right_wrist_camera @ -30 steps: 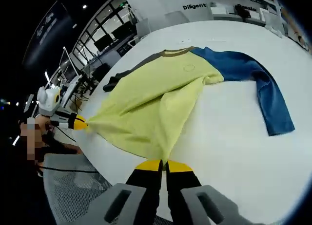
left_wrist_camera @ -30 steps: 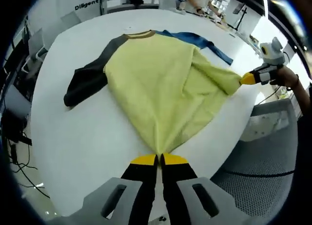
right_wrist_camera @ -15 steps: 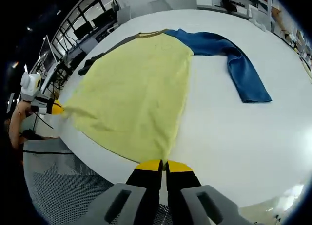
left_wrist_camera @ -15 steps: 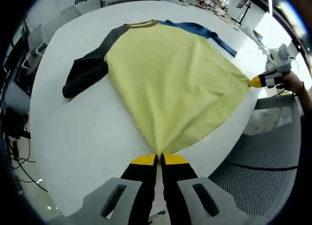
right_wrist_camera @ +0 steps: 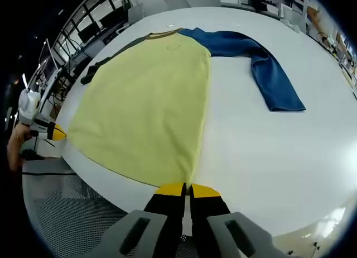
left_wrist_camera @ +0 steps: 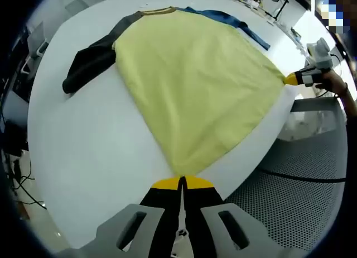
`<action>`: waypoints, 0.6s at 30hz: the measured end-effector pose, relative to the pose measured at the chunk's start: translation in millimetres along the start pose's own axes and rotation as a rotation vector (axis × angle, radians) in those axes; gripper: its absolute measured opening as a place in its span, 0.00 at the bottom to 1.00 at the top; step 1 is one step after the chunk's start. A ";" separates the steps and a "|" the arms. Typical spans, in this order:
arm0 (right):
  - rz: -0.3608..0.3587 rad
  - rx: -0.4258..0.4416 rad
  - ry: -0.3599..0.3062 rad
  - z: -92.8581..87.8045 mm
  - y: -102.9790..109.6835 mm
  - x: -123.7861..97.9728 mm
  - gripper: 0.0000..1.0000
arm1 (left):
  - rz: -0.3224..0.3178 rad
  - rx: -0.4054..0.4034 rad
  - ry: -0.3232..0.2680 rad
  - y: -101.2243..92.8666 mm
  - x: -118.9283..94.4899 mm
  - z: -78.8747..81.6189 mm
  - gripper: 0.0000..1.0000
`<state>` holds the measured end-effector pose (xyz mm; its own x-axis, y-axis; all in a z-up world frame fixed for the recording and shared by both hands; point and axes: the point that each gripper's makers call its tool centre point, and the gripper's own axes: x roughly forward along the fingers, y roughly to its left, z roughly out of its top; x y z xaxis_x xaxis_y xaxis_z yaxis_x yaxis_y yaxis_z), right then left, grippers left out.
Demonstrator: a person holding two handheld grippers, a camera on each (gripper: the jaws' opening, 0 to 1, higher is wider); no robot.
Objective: Fold the garment on the visible template until the final outline fits inside the template.
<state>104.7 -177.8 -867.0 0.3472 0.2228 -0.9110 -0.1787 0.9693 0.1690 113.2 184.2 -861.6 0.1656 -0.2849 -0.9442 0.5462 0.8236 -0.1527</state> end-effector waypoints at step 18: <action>-0.006 0.071 -0.097 15.2 -9.3 -6.3 0.02 | 0.047 -0.063 -0.139 10.1 -16.9 25.9 0.20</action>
<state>118.1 -186.6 -857.1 0.4363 0.2225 -0.8719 -0.1121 0.9748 0.1927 137.2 184.6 -839.6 0.3041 -0.3066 -0.9020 0.4835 0.8654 -0.1311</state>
